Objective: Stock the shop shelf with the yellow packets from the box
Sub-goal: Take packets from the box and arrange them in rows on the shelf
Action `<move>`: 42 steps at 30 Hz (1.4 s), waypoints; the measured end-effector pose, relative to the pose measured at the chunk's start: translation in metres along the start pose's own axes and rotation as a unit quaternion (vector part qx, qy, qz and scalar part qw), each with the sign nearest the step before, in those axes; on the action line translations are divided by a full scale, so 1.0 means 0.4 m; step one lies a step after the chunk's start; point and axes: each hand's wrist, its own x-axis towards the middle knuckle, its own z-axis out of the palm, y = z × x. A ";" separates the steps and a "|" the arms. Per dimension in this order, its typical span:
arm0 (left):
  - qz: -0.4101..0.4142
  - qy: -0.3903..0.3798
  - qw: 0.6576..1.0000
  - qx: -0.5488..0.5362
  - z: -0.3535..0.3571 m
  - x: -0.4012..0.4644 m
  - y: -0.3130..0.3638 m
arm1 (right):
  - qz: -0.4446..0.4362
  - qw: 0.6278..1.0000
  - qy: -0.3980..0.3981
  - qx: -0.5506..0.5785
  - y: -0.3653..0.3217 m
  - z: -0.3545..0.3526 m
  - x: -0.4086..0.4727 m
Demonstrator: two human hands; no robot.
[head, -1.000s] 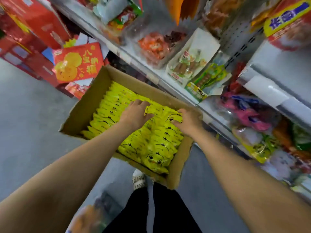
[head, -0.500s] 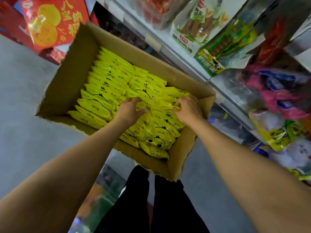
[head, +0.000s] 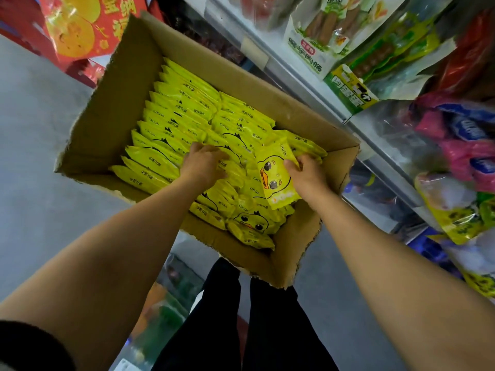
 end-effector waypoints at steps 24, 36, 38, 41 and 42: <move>0.054 0.123 0.961 -0.240 -0.158 -0.156 0.052 | 0.000 0.994 0.101 0.040 -0.074 -0.087 -0.123; -0.011 -0.031 0.862 -0.506 -0.316 -0.411 0.154 | 0.001 0.970 0.195 0.143 -0.146 -0.226 -0.405; -0.024 -0.114 0.806 -0.580 -0.341 -0.459 0.176 | -0.004 0.956 0.215 0.197 -0.145 -0.250 -0.455; 0.018 -0.190 0.764 -0.617 -0.365 -0.512 0.213 | -0.008 0.933 0.228 0.280 -0.138 -0.281 -0.522; 0.036 -0.194 0.769 -0.608 -0.378 -0.533 0.227 | -0.010 0.923 0.230 0.308 -0.140 -0.292 -0.549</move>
